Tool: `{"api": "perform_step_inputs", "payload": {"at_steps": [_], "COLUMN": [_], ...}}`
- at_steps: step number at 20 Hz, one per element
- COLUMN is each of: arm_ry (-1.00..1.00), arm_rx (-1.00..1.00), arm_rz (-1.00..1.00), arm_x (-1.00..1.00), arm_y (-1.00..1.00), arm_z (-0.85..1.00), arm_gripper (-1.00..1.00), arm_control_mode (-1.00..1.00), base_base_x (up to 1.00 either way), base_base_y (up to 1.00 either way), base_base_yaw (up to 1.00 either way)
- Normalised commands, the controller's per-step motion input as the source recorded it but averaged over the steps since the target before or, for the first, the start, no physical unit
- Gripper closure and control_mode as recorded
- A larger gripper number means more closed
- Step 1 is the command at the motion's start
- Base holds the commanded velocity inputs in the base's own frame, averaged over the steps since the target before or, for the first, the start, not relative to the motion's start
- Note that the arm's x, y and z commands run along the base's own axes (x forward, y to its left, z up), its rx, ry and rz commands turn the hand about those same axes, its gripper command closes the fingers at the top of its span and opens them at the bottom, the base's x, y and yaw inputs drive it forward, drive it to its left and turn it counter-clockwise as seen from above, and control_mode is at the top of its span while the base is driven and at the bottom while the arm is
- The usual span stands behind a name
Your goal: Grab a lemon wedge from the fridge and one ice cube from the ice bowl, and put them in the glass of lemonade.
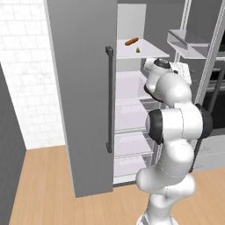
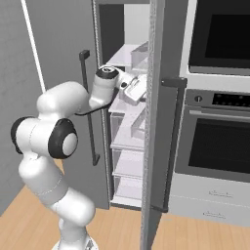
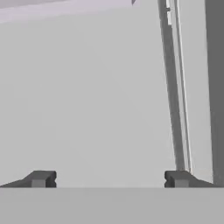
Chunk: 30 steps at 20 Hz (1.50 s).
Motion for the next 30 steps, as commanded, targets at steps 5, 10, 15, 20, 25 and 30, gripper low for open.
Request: {"api": "perform_step_inputs", "payload": {"at_steps": [5,10,15,20,25,30], "arm_ry": [-0.04,0.05,0.10,0.26,0.36,0.10], "arm_rx": [0.03,0.03,0.33,0.61,0.83,0.27], "arm_rz": [0.13,0.33,0.48,0.50,0.56,0.74], "arm_x": [-0.57,-0.07,-0.43,-0.39,-0.42,-0.07], "arm_y": [0.71,1.00,0.71,0.34,0.00,0.38], "arm_z": [0.04,0.16,-0.11,-0.34,-0.92,-0.56], "arm_gripper": [-1.00,-1.00,-1.00,-1.00,-1.00,-1.00], "arm_control_mode": [-1.00,-1.00,-1.00,-1.00,-1.00,-1.00], "base_base_x": [0.00,0.00,0.00,0.00,0.00,0.00], "base_base_y": [0.00,0.00,0.00,0.00,0.00,0.00], "base_base_yaw": [0.00,0.00,0.00,0.00,0.00,0.00]}}
